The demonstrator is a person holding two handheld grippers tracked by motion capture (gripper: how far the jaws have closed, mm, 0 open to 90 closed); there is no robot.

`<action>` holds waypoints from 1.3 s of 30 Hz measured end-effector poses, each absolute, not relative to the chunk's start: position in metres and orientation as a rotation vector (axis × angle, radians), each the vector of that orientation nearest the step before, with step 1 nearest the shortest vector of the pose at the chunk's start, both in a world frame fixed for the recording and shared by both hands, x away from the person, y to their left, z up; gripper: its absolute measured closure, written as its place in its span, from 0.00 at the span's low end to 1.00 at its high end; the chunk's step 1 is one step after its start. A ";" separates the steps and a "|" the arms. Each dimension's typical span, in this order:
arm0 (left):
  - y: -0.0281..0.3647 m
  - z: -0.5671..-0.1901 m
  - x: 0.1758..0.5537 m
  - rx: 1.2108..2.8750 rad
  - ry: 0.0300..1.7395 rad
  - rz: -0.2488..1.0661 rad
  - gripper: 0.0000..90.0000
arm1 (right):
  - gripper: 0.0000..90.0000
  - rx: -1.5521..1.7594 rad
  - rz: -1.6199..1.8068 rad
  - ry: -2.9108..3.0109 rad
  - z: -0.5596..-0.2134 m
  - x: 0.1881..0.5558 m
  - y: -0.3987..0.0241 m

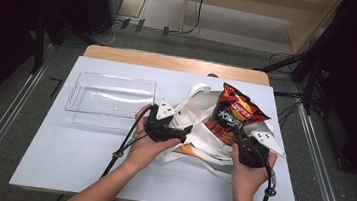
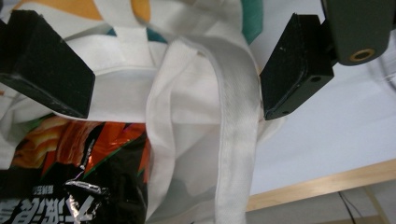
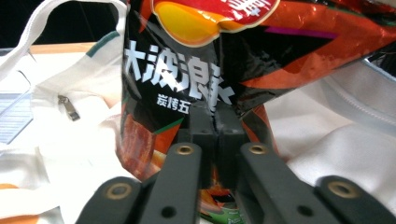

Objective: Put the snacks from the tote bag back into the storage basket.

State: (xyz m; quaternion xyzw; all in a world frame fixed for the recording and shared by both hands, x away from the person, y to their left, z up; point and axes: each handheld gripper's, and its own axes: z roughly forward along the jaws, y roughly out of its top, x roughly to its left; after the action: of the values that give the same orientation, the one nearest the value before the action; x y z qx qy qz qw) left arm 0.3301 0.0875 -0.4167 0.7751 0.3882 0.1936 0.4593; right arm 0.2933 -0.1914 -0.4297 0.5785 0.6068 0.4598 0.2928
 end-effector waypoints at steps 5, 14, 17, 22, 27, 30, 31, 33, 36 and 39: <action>0.099 -0.416 0.321 1.891 0.958 0.492 0.16 | 1.00 1.479 1.208 1.631 -0.429 0.290 -0.191; 0.104 -0.427 0.308 1.897 0.908 0.450 0.58 | 1.00 1.366 1.292 1.611 -0.417 0.275 -0.198; 0.100 -0.439 0.318 1.950 0.932 0.397 0.73 | 1.00 1.357 1.292 1.641 -0.420 0.272 -0.198; 0.086 -0.462 0.329 1.977 0.974 0.363 0.90 | 1.00 1.390 1.287 1.721 -0.431 0.270 -0.199; 0.082 -0.471 0.331 1.977 0.972 0.339 0.91 | 0.92 1.414 1.344 1.713 -0.433 0.272 -0.203; 0.082 -0.475 0.333 1.985 0.981 0.308 0.92 | 0.72 1.419 1.398 1.664 -0.430 0.274 -0.212; 0.082 -0.475 0.333 1.985 0.981 0.308 0.93 | 0.72 1.419 1.398 1.664 -0.430 0.274 -0.212; 0.084 -0.476 0.334 1.975 0.987 0.285 0.93 | 0.58 1.429 1.420 1.646 -0.426 0.276 -0.216; 0.081 -0.476 0.332 1.983 0.983 0.323 0.95 | 0.43 1.449 1.439 1.617 -0.420 0.282 -0.218; 0.080 -0.476 0.330 1.988 0.978 0.350 0.95 | 0.36 1.462 1.432 1.594 -0.417 0.286 -0.218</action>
State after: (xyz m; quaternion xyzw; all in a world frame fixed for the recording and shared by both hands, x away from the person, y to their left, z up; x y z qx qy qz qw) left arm 0.3298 0.0797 -0.4757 0.7984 0.3928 0.1406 0.4341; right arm 0.2855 -0.2176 -0.4170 0.5427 0.5916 0.5315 0.2703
